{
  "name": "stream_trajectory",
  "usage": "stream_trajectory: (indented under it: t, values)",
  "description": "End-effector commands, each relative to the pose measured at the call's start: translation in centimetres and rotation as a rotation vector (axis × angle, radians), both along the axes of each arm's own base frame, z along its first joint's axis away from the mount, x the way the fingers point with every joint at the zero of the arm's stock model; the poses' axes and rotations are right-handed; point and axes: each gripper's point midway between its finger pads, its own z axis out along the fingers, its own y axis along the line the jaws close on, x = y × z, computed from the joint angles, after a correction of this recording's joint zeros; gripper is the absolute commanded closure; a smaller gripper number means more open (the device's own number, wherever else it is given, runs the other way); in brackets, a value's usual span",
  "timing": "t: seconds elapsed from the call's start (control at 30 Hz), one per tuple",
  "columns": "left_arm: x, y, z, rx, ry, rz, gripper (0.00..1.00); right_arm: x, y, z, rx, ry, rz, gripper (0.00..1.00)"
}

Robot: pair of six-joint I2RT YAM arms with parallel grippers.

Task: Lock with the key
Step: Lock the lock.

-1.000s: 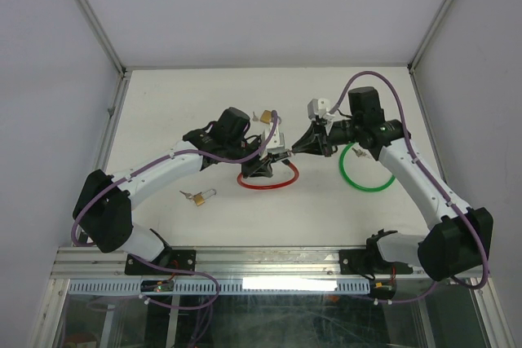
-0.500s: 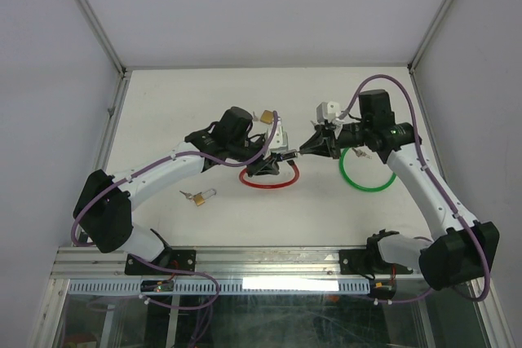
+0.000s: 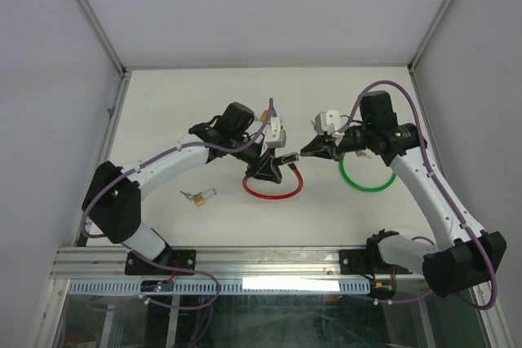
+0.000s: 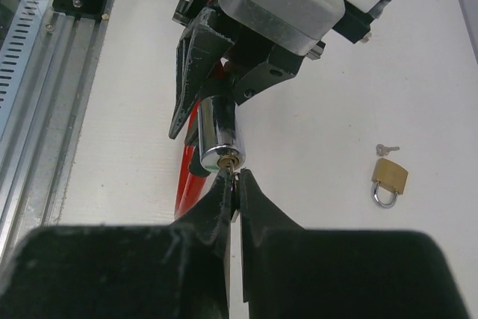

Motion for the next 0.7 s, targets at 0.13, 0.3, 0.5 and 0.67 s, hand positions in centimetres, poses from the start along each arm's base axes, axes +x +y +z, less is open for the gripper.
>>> stream_trajectory:
  t: [0.13, 0.3, 0.5, 0.67]
  values:
    - [1.4, 1.0, -0.2, 0.061, -0.019, 0.08, 1.0, 3.8, -2.5, 3.1, -0.001, -0.045, -0.227, 1.0]
    - [7.3, 3.2, -0.4, 0.179, -0.379, 0.465, 1.0, 3.8, -1.6, 1.3, 0.064, 0.273, -0.278, 1.0]
    - [7.1, 3.6, 1.0, 0.137, -0.515, 0.528, 1.0, 3.9, -0.6, 0.1, 0.087, 0.46, -0.255, 1.0]
    - [3.0, 2.2, 1.2, 0.037, -0.291, 0.259, 1.0, 3.1, -1.4, 1.5, 0.06, 0.194, -0.192, 1.0]
